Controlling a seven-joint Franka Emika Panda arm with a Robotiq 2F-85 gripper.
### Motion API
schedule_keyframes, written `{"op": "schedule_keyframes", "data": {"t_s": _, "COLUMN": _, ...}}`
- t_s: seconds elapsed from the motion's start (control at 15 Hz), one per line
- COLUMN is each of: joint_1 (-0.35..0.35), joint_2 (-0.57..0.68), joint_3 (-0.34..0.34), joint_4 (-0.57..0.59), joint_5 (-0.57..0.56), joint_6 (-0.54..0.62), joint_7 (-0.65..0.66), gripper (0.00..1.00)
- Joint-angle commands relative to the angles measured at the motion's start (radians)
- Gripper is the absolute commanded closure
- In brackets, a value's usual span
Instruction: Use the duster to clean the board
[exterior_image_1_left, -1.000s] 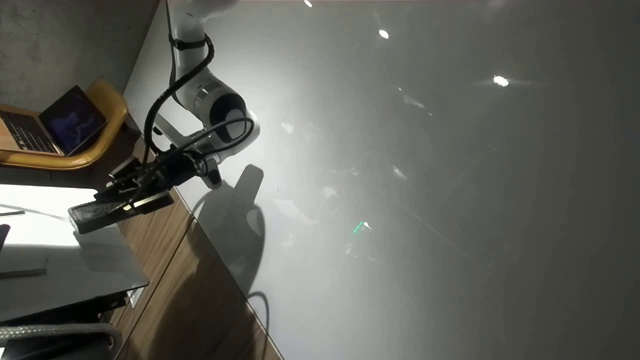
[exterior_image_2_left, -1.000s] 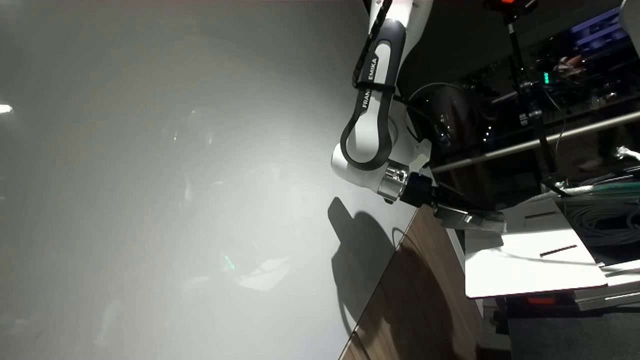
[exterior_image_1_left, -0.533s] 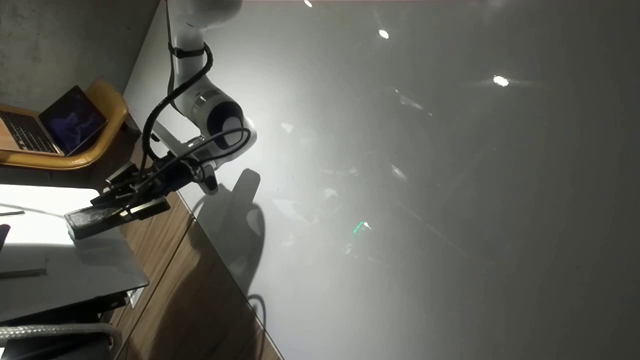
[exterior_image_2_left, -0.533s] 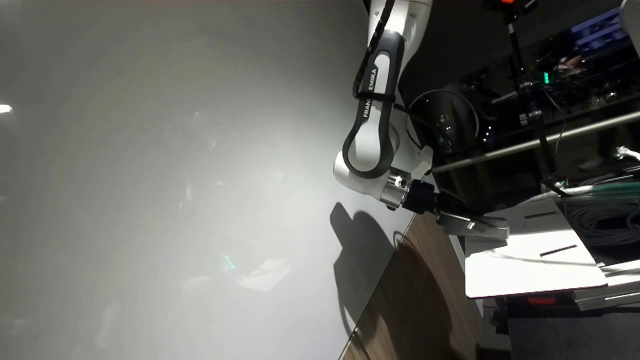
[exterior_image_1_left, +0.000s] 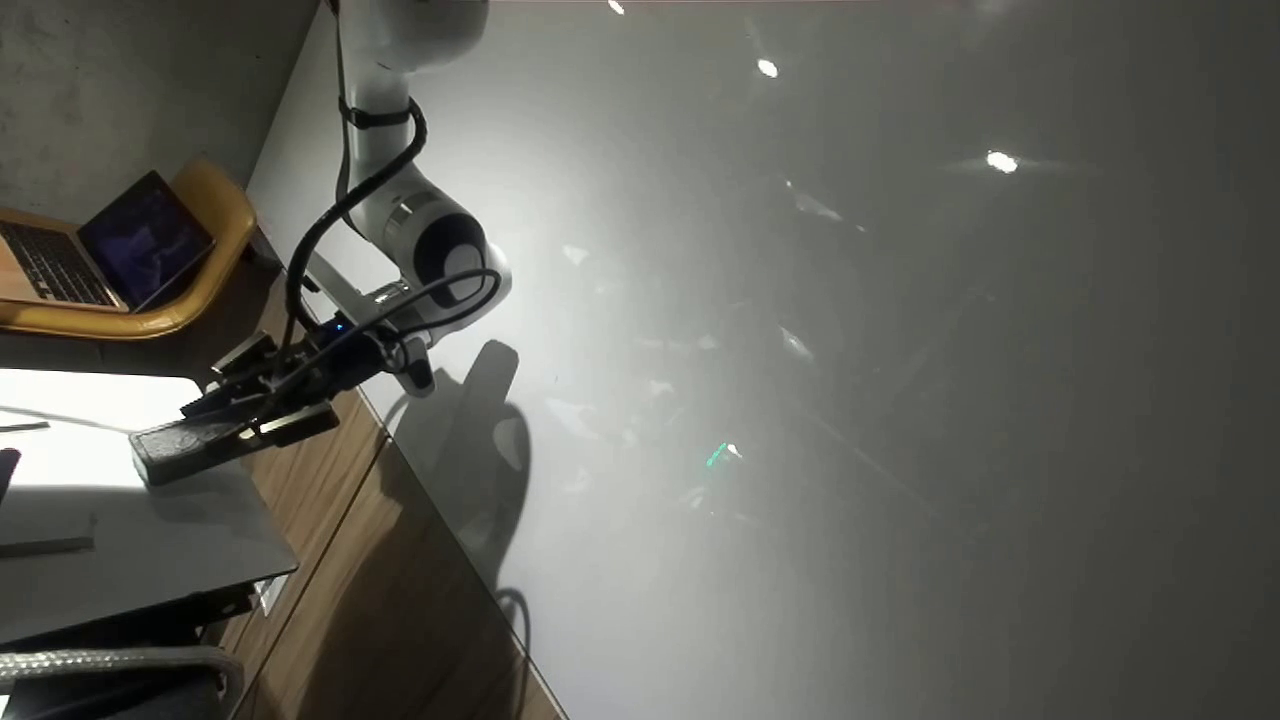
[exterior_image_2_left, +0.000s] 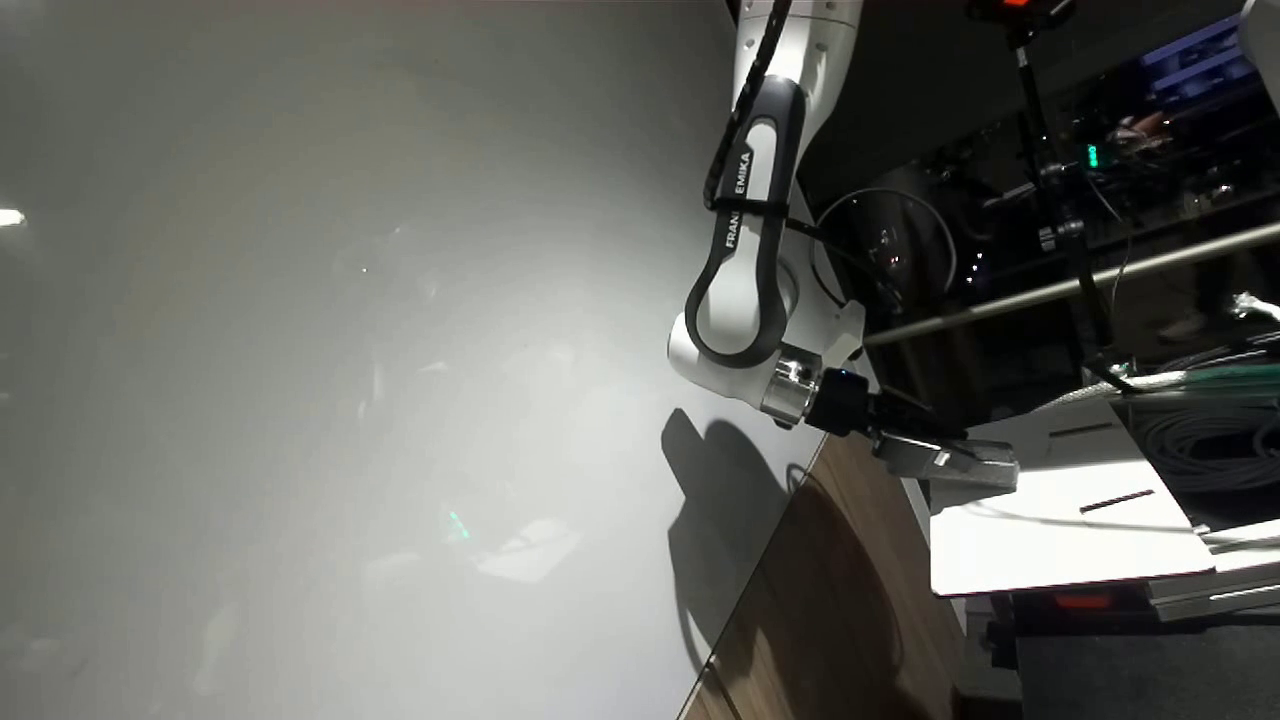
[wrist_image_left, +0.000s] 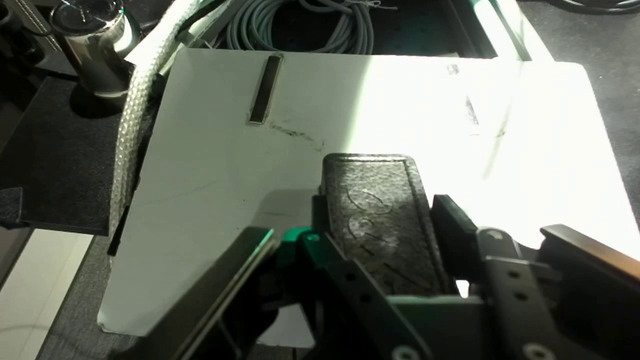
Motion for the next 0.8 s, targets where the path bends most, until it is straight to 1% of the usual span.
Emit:
{"op": "schedule_keyframes", "data": {"t_s": 0.0, "joint_1": -0.006, "joint_2": 0.02, "joint_3": -0.002, "joint_4": 0.025, "joint_5": 0.024, "joint_6": -0.003, "joint_7": -0.018, "gripper": 0.66}}
{"op": "schedule_keyframes", "data": {"t_s": 0.2, "joint_1": -0.007, "joint_2": 0.038, "joint_3": -0.004, "joint_4": 0.034, "joint_5": 0.025, "joint_6": -0.012, "joint_7": -0.017, "gripper": 0.66}}
{"op": "schedule_keyframes", "data": {"t_s": 0.27, "joint_1": -0.008, "joint_2": 0.045, "joint_3": -0.004, "joint_4": 0.037, "joint_5": 0.025, "joint_6": -0.015, "joint_7": -0.016, "gripper": 0.62}}
{"op": "schedule_keyframes", "data": {"t_s": 0.33, "joint_1": -0.008, "joint_2": 0.05, "joint_3": -0.005, "joint_4": 0.038, "joint_5": 0.025, "joint_6": -0.018, "joint_7": -0.016, "gripper": 0.48}}
{"op": "schedule_keyframes", "data": {"t_s": 0.4, "joint_1": -0.007, "joint_2": 0.055, "joint_3": -0.005, "joint_4": 0.039, "joint_5": 0.025, "joint_6": -0.018, "joint_7": -0.014, "gripper": 0.28}}
{"op": "schedule_keyframes", "data": {"t_s": 0.53, "joint_1": -0.007, "joint_2": 0.063, "joint_3": -0.006, "joint_4": 0.041, "joint_5": 0.026, "joint_6": -0.022, "joint_7": -0.013, "gripper": 0.16}}
{"op": "schedule_keyframes", "data": {"t_s": 0.6, "joint_1": -0.007, "joint_2": 0.067, "joint_3": -0.006, "joint_4": 0.042, "joint_5": 0.026, "joint_6": -0.024, "joint_7": -0.013, "gripper": 0.08}}
{"op": "schedule_keyframes", "data": {"t_s": 0.67, "joint_1": -0.007, "joint_2": 0.071, "joint_3": -0.006, "joint_4": 0.042, "joint_5": 0.026, "joint_6": -0.024, "joint_7": -0.012, "gripper": 0.02}}
{"op": "schedule_keyframes", "data": {"t_s": 0.73, "joint_1": -0.007, "joint_2": 0.074, "joint_3": -0.005, "joint_4": 0.041, "joint_5": 0.026, "joint_6": -0.024, "joint_7": -0.012, "gripper": 0.0}}
